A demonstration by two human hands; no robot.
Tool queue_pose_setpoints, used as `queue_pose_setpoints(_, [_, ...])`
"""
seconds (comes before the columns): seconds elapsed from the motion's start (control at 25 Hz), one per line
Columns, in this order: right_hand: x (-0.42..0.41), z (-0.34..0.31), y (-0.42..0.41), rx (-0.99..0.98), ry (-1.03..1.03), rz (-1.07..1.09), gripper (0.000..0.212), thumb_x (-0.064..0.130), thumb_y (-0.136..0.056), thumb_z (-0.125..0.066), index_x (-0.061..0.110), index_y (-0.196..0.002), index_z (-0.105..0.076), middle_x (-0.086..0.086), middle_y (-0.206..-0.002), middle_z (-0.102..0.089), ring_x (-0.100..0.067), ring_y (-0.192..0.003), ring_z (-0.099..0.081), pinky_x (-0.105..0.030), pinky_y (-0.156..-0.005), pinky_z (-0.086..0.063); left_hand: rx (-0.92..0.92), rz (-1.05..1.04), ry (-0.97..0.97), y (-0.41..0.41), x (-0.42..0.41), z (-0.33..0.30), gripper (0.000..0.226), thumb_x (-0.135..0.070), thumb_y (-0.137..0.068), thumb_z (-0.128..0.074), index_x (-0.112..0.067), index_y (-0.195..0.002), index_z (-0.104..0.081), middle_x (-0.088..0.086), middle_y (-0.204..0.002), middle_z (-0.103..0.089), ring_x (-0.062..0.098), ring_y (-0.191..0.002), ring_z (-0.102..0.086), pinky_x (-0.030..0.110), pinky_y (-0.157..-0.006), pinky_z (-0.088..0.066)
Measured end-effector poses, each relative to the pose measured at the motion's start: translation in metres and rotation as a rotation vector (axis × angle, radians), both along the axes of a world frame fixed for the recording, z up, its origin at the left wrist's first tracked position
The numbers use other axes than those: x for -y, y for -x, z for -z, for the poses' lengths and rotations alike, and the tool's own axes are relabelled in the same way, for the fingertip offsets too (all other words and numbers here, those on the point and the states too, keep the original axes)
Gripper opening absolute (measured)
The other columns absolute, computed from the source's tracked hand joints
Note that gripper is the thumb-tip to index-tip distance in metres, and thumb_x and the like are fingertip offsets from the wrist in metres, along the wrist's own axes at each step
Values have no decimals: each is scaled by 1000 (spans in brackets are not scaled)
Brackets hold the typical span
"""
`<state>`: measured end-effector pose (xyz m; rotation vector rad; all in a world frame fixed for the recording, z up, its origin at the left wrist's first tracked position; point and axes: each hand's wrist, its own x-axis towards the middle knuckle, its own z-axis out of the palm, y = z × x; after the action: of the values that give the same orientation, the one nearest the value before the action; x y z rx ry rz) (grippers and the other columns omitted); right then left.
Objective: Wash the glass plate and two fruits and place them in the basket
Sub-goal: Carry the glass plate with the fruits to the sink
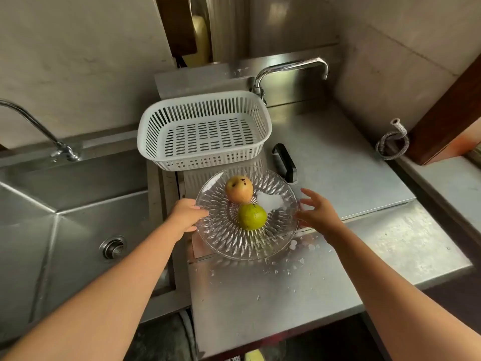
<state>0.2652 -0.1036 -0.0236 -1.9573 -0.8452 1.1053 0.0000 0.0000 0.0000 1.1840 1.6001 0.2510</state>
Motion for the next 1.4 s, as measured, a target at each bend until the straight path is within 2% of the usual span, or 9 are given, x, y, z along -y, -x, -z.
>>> queue_pose_setpoints(0.12, [-6,5,1,-56,-1,13,68,-2,-75,-67,14,-137,-44,-14,-128,-59,-33,-106,-62,-52,-89,-53,40,-63,5,0,-7,8,57,8,-83,-56,-4,-136,-41,16,-130,-54,23,-99,-53,39,-85,-47])
queue_pose_setpoints(0.28, [-9,10,3,-81,-19,63,42,-10,-72,-64,25,-95,-68,-12,-114,-68,-28,-86,-67,-50,-82,-56,80,-98,-2,7,-10,17,58,19,-81,-50,-8,-132,-45,18,-115,-58,27,-91,-60,37,-73,-54])
queue_pose_setpoints(0.4, [-10,12,3,-83,-7,76,45,-11,-73,-64,11,-112,-66,-9,-112,-69,-28,-87,-68,-47,-81,-57,105,-122,-2,12,-7,21,57,20,-79,-52,-7,-129,-48,14,-105,-58,27,-81,-61,32,-65,-54])
queue_pose_setpoints(0.56, [-16,8,14,-113,-16,49,51,-12,-75,-63,8,-122,-59,-5,-114,-67,-25,-90,-67,-34,-69,-55,136,-165,7,29,-4,19,57,20,-79,-52,-8,-128,-49,10,-98,-59,21,-71,-62,30,-61,-53])
queue_pose_setpoints(0.64, [-20,1,23,-131,-37,23,51,-13,-74,-62,9,-120,-61,-3,-111,-67,-25,-88,-67,-36,-71,-56,147,-200,-11,42,-2,14,57,21,-78,-52,-8,-128,-50,10,-97,-60,20,-71,-62,30,-61,-53])
queue_pose_setpoints(0.88, [-37,-20,80,-197,-64,-72,48,-17,-74,-60,29,-65,-70,2,-89,-72,-25,-84,-65,-45,-76,-56,166,-329,-65,106,14,-7,52,20,-80,-50,-8,-124,-52,6,-87,-60,21,-65,-62,32,-61,-53])
queue_pose_setpoints(1.08, [-55,-34,151,-235,-47,-197,48,-16,-75,-62,6,-118,-60,-5,-104,-66,-34,-107,-63,-49,-86,-53,188,-442,-60,188,34,-20,55,19,-80,-50,-12,-125,-52,11,-106,-62,21,-72,-65,30,-64,-55])
queue_pose_setpoints(1.2, [-68,-40,200,-282,-15,-252,54,-20,-77,-57,1,-126,-52,-14,-119,-64,-35,-107,-63,-48,-89,-52,191,-507,-72,239,38,-24,55,20,-80,-49,-13,-125,-52,11,-108,-62,20,-73,-65,28,-62,-55])
queue_pose_setpoints(1.4, [-94,-40,286,-355,1,-275,52,-25,-78,-47,-2,-125,-51,-17,-118,-62,-22,-77,-62,-25,-57,-57,216,-540,-66,327,23,-25,57,20,-80,-50,-15,-125,-52,9,-109,-62,19,-75,-65,28,-62,-54])
